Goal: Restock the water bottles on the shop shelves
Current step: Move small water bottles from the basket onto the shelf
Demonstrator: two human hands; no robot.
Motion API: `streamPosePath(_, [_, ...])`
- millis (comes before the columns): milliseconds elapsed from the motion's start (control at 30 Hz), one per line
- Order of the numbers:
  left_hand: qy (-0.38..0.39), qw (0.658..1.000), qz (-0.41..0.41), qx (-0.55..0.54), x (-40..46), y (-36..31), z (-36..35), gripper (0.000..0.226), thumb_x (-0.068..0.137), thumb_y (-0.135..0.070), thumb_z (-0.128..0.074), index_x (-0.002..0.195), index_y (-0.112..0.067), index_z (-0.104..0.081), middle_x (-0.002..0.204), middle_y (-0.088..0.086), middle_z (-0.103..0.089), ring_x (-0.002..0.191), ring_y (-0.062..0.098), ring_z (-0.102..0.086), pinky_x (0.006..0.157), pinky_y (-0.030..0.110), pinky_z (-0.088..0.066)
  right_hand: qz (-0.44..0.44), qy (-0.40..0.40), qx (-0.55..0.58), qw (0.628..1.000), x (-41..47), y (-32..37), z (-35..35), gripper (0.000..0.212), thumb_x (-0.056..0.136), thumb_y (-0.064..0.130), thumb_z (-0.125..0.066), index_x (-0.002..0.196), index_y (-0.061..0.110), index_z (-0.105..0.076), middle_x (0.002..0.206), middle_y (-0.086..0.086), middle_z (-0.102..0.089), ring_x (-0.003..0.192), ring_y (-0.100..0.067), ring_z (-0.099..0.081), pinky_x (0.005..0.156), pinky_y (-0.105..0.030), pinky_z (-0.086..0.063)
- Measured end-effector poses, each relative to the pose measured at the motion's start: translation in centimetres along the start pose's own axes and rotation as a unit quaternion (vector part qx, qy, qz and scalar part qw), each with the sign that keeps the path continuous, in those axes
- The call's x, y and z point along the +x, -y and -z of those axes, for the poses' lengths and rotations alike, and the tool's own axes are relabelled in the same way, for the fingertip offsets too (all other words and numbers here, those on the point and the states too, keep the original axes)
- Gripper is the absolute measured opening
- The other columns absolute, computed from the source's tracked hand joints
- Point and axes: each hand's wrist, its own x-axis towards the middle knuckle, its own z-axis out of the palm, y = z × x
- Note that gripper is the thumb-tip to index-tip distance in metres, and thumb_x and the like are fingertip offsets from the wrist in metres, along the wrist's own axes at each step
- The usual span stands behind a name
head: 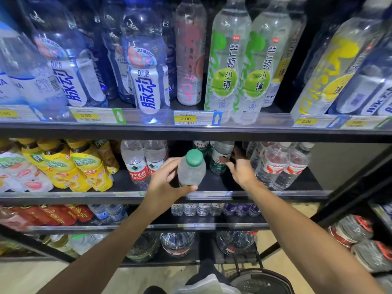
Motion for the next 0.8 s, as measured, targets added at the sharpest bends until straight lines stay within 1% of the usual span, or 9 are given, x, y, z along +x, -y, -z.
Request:
streamPosePath(100, [-0.013, 0.996, -0.012, 0.092, 2.0, 0.6, -1.0, 0.068, 0.068, -0.030, -0.092, 0.128, -0.041, -0.062, 0.128, -0.018, -0.063, 0.124, 0.012, -0.059, 0.102, 0.029, -0.048, -0.002, -0.005, 0.018, 1.000, 0.1, -0.2, -0.3, 0.061, 0.095, 0.006, -0.069, 0.149, 0.014, -0.043, 0.146, -0.011, -0.055, 0.136, -0.025, -0.052, 0.115, -0.046, -0.042])
streamPosePath(167, [-0.011, 0.996, 0.005, 0.087, 3.2, 1.5, -1.8, 0.062, 0.068, -0.026, -0.092, 0.123, -0.036, -0.066, 0.123, -0.017, -0.066, 0.120, 0.008, -0.061, 0.104, 0.029, -0.049, 0.000, -0.009, 0.015, 1.000, 0.3, -0.5, -0.4, 0.063, 0.095, 0.005, -0.069, 0.150, 0.015, -0.041, 0.147, -0.011, -0.054, 0.137, -0.025, -0.050, 0.116, -0.047, -0.041])
streamPosePath(300, [-0.010, 0.992, 0.108, 0.057, 5.3, 3.9, -3.1, 0.050, 0.069, -0.016, -0.093, 0.110, -0.027, -0.067, 0.111, -0.015, -0.070, 0.107, -0.007, -0.064, 0.110, 0.031, -0.047, -0.020, 0.000, -0.003, 1.000, 0.5, -1.2, -0.7, 0.062, 0.096, 0.009, -0.067, 0.152, 0.016, -0.039, 0.141, -0.013, -0.059, 0.129, -0.030, -0.057, 0.107, -0.035, -0.044])
streamPosePath(367, [0.003, 0.990, 0.132, 0.054, 6.2, 4.9, -3.5, 0.048, 0.072, -0.016, -0.092, 0.108, -0.034, -0.065, 0.107, -0.024, -0.068, 0.104, -0.015, -0.062, 0.108, 0.024, -0.046, -0.030, -0.002, -0.017, 0.999, 0.5, -1.5, -0.9, 0.060, 0.097, 0.013, -0.067, 0.150, 0.017, -0.039, 0.134, -0.014, -0.063, 0.122, -0.030, -0.061, 0.097, -0.029, -0.043])
streamPosePath(433, [0.008, 0.990, 0.128, 0.064, 7.0, 5.4, -3.8, 0.053, 0.073, -0.016, -0.091, 0.108, -0.042, -0.061, 0.107, -0.032, -0.066, 0.102, -0.017, -0.062, 0.094, 0.009, -0.046, -0.023, -0.004, -0.018, 1.000, 0.3, -1.8, -1.2, 0.059, 0.097, 0.011, -0.066, 0.150, 0.015, -0.039, 0.132, -0.014, -0.064, 0.119, -0.031, -0.062, 0.097, -0.030, -0.044])
streamPosePath(500, [-0.007, 0.991, 0.119, 0.062, 7.7, 5.9, -3.9, 0.056, 0.073, -0.015, -0.091, 0.111, -0.042, -0.060, 0.110, -0.028, -0.068, 0.103, -0.013, -0.064, 0.086, 0.006, -0.049, -0.025, -0.008, -0.013, 1.000, 0.4, -1.8, -1.3, 0.058, 0.097, 0.011, -0.065, 0.150, 0.013, -0.039, 0.131, -0.016, -0.064, 0.118, -0.032, -0.062, 0.100, -0.036, -0.048])
streamPosePath(567, [-0.021, 0.991, 0.111, 0.071, 8.4, 6.5, -4.1, 0.055, 0.074, -0.017, -0.091, 0.119, -0.030, -0.062, 0.119, -0.013, -0.070, 0.108, -0.006, -0.065, 0.092, 0.012, -0.049, -0.032, -0.010, -0.010, 0.999, 0.4, -1.9, -1.4, 0.057, 0.098, 0.011, -0.065, 0.149, 0.012, -0.040, 0.129, -0.015, -0.065, 0.117, -0.032, -0.063, 0.101, -0.040, -0.050])
streamPosePath(667, [-0.011, 0.990, 0.096, 0.102, 9.3, 6.8, -4.2, 0.063, 0.075, -0.020, -0.090, 0.130, -0.016, -0.060, 0.124, -0.009, -0.066, 0.106, -0.017, -0.060, 0.090, 0.004, -0.044, -0.025, -0.012, 0.000, 1.000, 0.4, -2.0, -1.4, 0.056, 0.097, 0.009, -0.065, 0.148, 0.013, -0.042, 0.127, -0.010, -0.067, 0.116, -0.026, -0.064, 0.099, -0.031, -0.046])
streamPosePath(800, [-0.015, 0.988, 0.099, 0.120, 8.9, 6.7, -4.9, 0.070, 0.080, -0.022, -0.086, 0.141, -0.020, -0.051, 0.136, -0.008, -0.063, 0.122, 0.006, -0.060, 0.104, 0.026, -0.049, -0.026, 0.003, 0.024, 0.999, 0.6, -2.1, -1.3, 0.058, 0.097, 0.002, -0.063, 0.150, 0.012, -0.040, 0.129, -0.011, -0.064, 0.120, -0.028, -0.062, 0.106, -0.043, -0.049])
